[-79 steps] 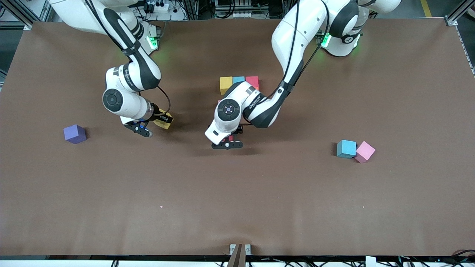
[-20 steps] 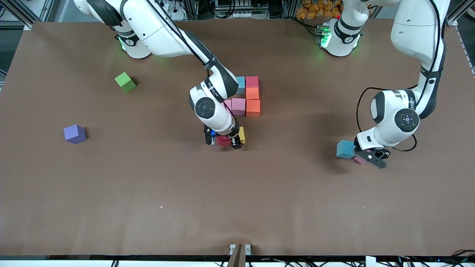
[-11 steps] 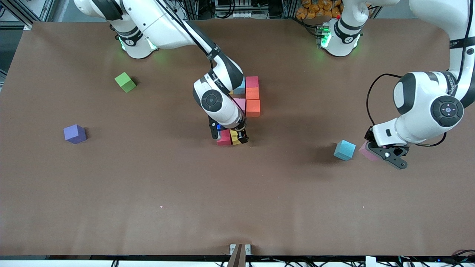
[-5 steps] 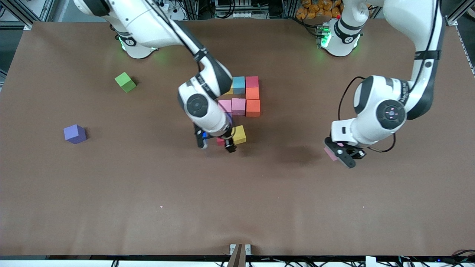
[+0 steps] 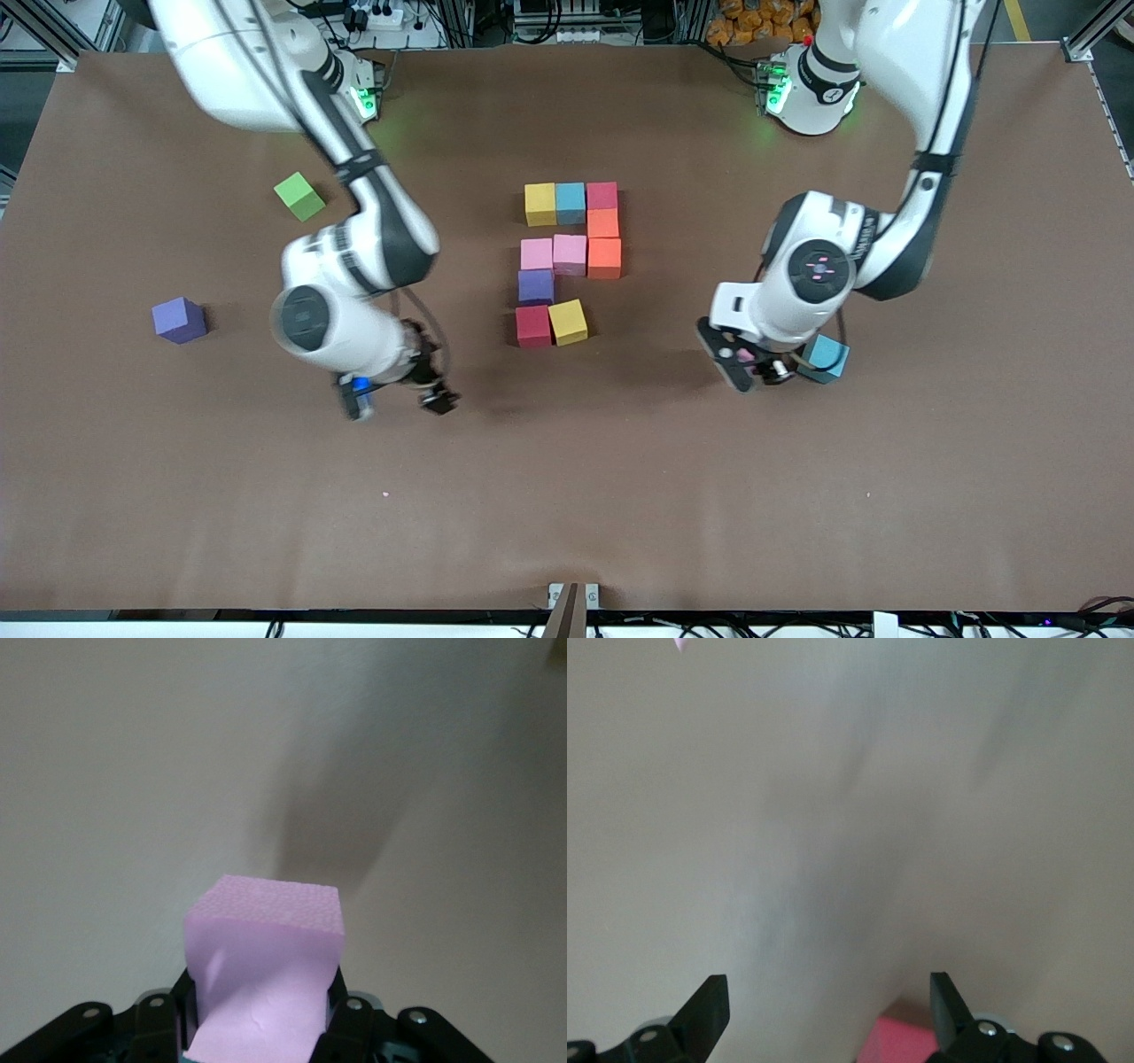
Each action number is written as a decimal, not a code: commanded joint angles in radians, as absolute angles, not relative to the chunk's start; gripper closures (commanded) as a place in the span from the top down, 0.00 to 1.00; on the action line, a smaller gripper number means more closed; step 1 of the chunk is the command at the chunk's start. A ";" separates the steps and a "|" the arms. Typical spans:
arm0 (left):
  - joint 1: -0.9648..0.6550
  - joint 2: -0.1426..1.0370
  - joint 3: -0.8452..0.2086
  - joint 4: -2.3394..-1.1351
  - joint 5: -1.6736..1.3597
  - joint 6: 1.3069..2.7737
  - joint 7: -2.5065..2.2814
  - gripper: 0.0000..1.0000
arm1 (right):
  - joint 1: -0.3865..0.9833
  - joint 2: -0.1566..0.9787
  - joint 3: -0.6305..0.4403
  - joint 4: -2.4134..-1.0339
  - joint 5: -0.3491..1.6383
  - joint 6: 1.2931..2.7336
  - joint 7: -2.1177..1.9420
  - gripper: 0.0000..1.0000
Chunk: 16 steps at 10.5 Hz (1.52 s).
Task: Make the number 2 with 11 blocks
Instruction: 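Carry the lavender cube to the figure while the right gripper withdraws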
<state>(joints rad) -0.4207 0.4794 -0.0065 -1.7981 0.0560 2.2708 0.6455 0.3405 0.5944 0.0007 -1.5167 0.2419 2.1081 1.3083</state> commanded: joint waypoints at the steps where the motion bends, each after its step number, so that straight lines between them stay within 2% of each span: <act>1: -0.454 0.523 -0.041 -1.789 0.130 2.315 0.658 0.25 | 0.243 0.531 0.014 -1.537 0.192 2.040 1.104 1.00; 3: -0.489 0.557 -0.070 -1.787 0.140 2.322 0.647 0.24 | 0.195 0.471 0.015 -1.551 0.172 1.962 0.845 1.00; 7: -0.573 0.610 -0.074 -1.773 0.287 2.365 0.644 0.25 | 0.089 0.266 0.017 -1.685 0.173 1.887 0.353 1.00; 11: -0.649 0.652 -0.074 -1.730 0.288 2.371 0.644 0.25 | 0.061 0.031 0.014 -1.889 0.134 1.934 0.131 1.00; 14: -0.661 0.660 -0.081 -1.740 0.293 2.407 0.650 0.25 | 0.058 -0.057 0.006 -1.896 0.092 1.927 0.005 1.00; 16: -0.663 0.666 -0.104 -1.740 0.314 2.417 0.647 0.25 | 0.061 -0.055 -0.023 -1.841 0.069 1.892 -0.057 1.00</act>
<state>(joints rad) -0.6614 0.6456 -0.0877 -1.7517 0.2754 2.3971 0.6483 0.0622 -0.0372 -0.0074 -1.8526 0.0948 1.9080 -0.0090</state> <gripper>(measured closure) 0.449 0.000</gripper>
